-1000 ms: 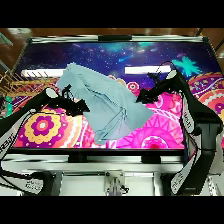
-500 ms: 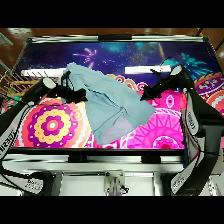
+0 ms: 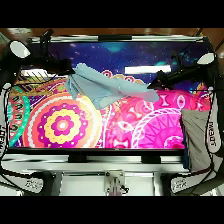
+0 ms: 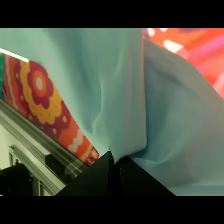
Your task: Fold the shirts.
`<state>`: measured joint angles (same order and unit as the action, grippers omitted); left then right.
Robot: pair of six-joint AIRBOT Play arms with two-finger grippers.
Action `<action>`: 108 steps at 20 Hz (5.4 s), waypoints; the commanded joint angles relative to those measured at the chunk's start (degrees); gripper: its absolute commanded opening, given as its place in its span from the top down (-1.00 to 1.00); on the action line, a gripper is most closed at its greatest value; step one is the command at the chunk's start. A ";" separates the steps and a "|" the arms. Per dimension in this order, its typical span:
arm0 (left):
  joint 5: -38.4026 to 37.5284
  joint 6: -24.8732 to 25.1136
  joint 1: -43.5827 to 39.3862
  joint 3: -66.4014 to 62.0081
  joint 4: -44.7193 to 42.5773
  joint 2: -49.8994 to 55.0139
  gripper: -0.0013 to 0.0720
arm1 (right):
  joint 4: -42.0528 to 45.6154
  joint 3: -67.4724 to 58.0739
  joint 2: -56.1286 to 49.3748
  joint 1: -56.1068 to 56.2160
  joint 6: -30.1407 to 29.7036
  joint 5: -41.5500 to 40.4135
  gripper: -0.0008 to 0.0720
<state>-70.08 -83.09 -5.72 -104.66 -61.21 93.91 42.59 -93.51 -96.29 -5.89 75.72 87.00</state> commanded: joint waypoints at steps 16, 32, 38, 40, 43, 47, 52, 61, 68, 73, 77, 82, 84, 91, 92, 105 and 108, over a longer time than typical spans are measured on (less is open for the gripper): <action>-10.84 1.20 -2.78 41.59 -6.10 -19.02 0.84 | 10.47 33.55 19.39 18.67 6.75 -9.51 0.79; -1.33 0.31 9.64 34.67 -3.28 -22.53 -0.70 | 2.89 1.20 -2.40 14.16 3.19 -22.18 -0.59; -0.94 0.31 7.93 35.78 -3.23 -21.05 -0.70 | -6.40 -13.57 -24.44 15.02 8.24 -6.27 -0.59; -0.83 0.31 7.06 35.78 -3.10 -21.05 -0.70 | -5.73 -13.92 -25.75 15.87 8.72 -4.94 -0.59; -0.81 0.33 5.99 35.78 -1.73 -21.05 -0.70 | -1.07 -13.92 -25.81 18.32 9.05 -4.59 -0.59; -0.83 0.37 5.20 35.76 -0.72 -21.07 -0.69 | 6.86 -13.92 -25.81 20.46 11.39 -4.55 -0.59; -0.81 0.35 5.20 35.76 -0.68 -21.07 -0.68 | 3.65 -13.90 -26.93 20.74 12.28 -4.85 -0.53; -0.79 0.37 5.35 35.74 -0.70 -21.07 -0.68 | -0.63 -13.92 -23.91 15.08 8.79 -6.93 0.80; 2.58 0.33 5.44 35.56 -0.68 -21.07 -0.68 | 7.76 -9.81 -15.04 2.08 11.30 4.42 0.79; 4.15 0.33 5.44 35.47 -0.68 -21.07 -0.68 | 6.36 14.25 -2.60 -0.44 8.44 -3.85 0.80; 4.79 0.37 5.44 35.47 -0.70 -21.05 -0.68 | -7.26 40.19 11.39 -0.63 2.36 -14.47 0.80; 9.03 0.35 5.44 35.47 -0.70 -21.05 -0.68 | -18.16 61.55 24.83 6.01 1.62 -22.77 0.79; 9.40 0.37 5.44 35.47 -0.72 -21.05 -0.68 | -19.47 61.59 26.51 8.52 1.66 -23.82 0.70; 9.46 3.58 5.44 35.45 -1.57 -19.41 -0.73 | -17.22 44.35 28.15 -1.36 -0.85 -24.68 -0.42; 9.53 3.58 5.38 35.43 -1.29 -18.08 -0.90 | -13.33 39.63 26.56 -1.51 -0.37 -25.31 -0.45; -3.54 3.28 5.66 10.99 -5.03 12.09 -0.91 | 5.44 1.07 -11.91 7.28 10.82 -18.97 -0.57; -4.04 2.43 5.64 11.04 -4.96 14.91 -0.91 | 8.26 1.09 -13.18 8.72 10.54 -18.53 -0.57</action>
<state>-71.22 -79.99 -0.01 -92.12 -65.49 105.19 48.14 -91.22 -106.85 1.43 85.95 67.09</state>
